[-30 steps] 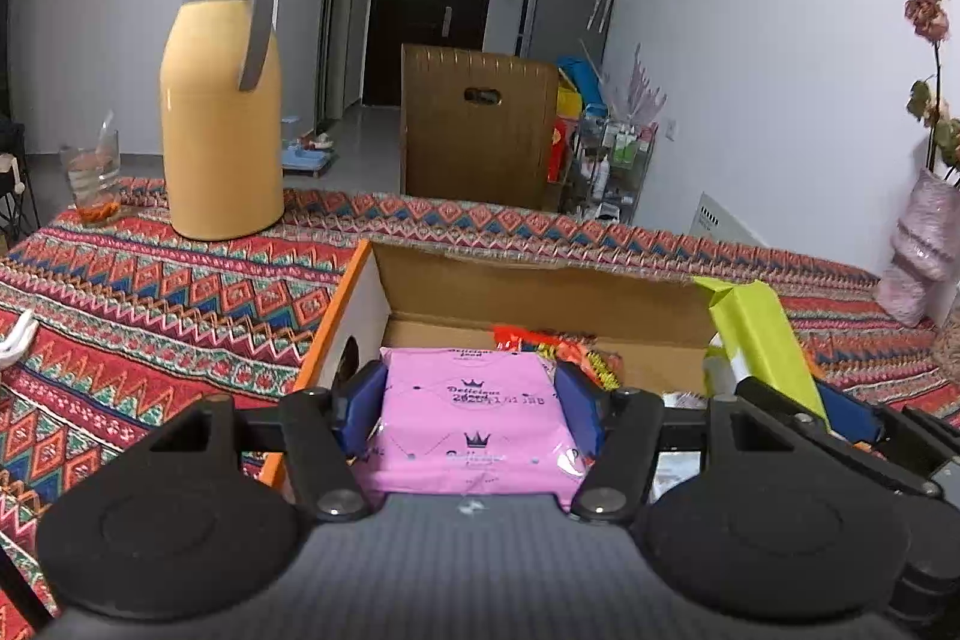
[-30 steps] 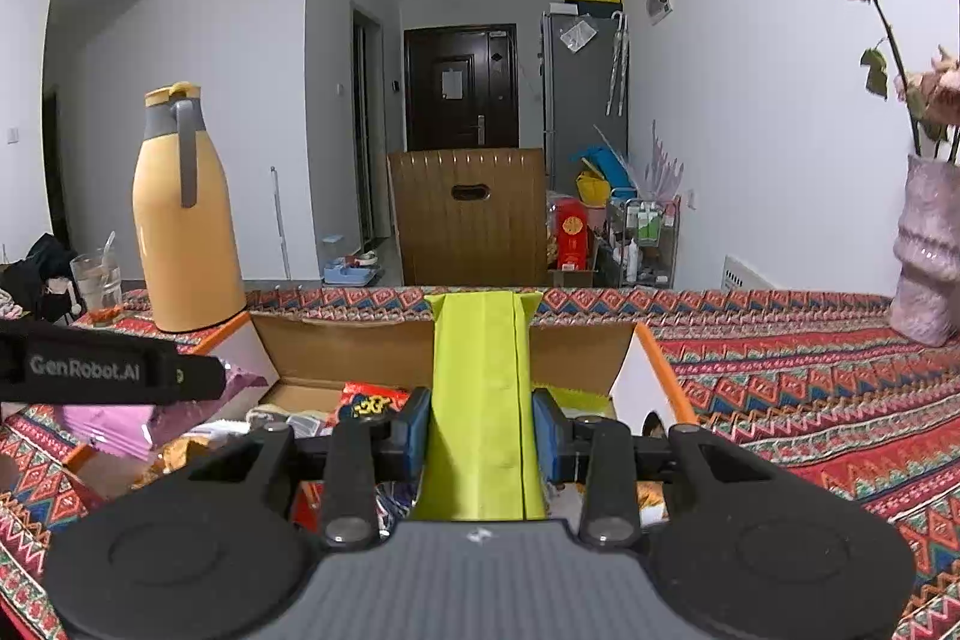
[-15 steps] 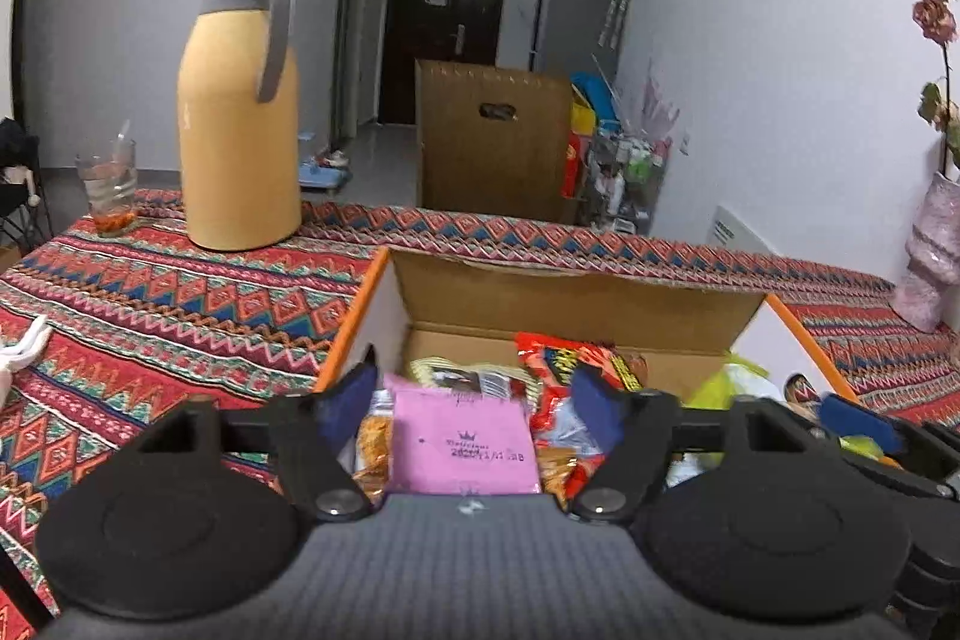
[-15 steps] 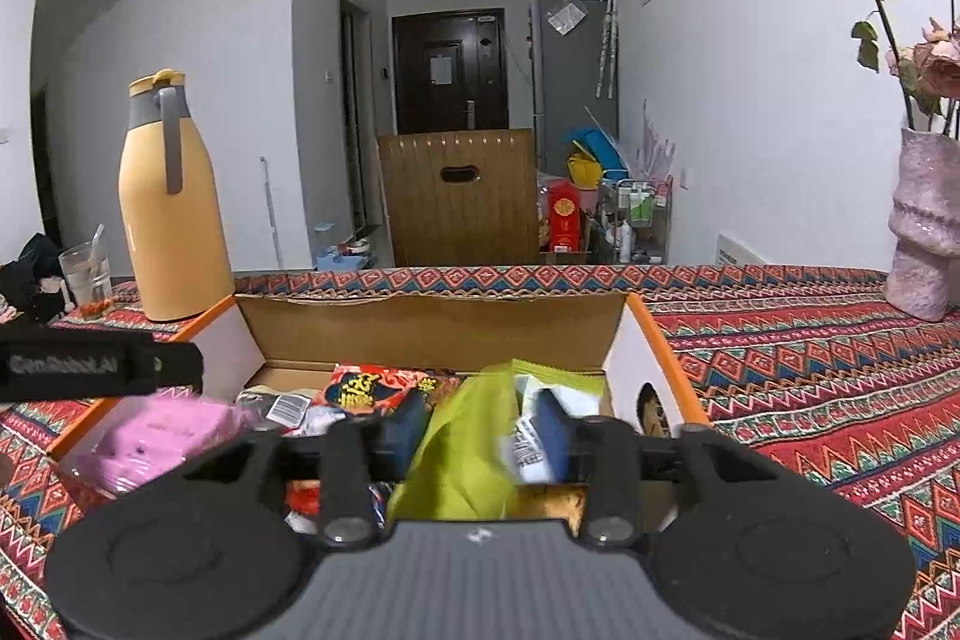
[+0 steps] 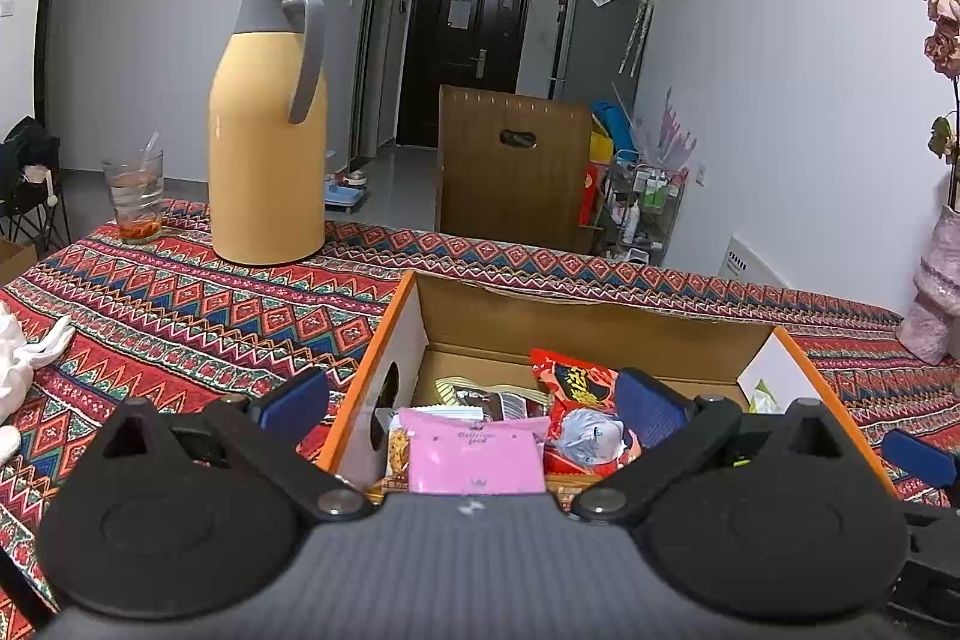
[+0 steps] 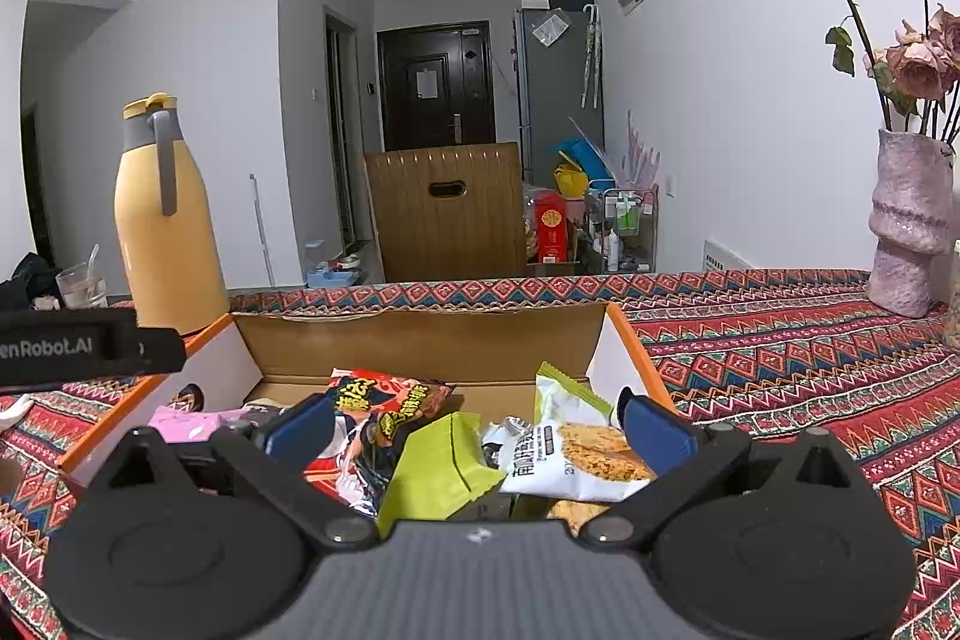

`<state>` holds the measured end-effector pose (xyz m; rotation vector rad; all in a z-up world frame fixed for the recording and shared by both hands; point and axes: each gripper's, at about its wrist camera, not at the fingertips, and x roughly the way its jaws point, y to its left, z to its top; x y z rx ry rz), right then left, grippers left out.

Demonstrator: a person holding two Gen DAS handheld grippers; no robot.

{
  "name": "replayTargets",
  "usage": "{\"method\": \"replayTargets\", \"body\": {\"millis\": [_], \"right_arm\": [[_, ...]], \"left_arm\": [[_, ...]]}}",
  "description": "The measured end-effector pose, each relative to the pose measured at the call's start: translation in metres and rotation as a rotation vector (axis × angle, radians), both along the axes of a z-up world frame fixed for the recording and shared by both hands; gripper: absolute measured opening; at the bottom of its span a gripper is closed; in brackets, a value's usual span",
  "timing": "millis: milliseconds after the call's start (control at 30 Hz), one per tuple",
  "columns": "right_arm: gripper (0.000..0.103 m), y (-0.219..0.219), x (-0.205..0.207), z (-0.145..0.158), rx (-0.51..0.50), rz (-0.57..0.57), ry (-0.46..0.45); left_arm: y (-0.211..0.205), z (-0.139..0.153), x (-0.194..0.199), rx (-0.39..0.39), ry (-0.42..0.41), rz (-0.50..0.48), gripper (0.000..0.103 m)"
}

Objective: Organize snacks
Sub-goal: 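Open both grippers over the box to drop the pink packet and green bar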

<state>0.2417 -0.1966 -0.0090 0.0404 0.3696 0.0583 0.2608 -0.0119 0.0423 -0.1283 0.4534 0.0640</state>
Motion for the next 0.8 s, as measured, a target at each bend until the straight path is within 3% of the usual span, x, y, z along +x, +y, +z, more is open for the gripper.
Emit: {"method": "replayTargets", "body": {"millis": [433,800], "right_arm": [[0.103,0.000,-0.015,0.019,-0.011,-0.006,-0.011],[0.103,-0.001,-0.055,0.020,-0.025,0.030,0.034]], "left_arm": [[-0.003,0.025,-0.026,0.007,-0.042,-0.013,0.103],[0.016,0.031,-0.062,0.080,-0.017,-0.034,0.103]]}}
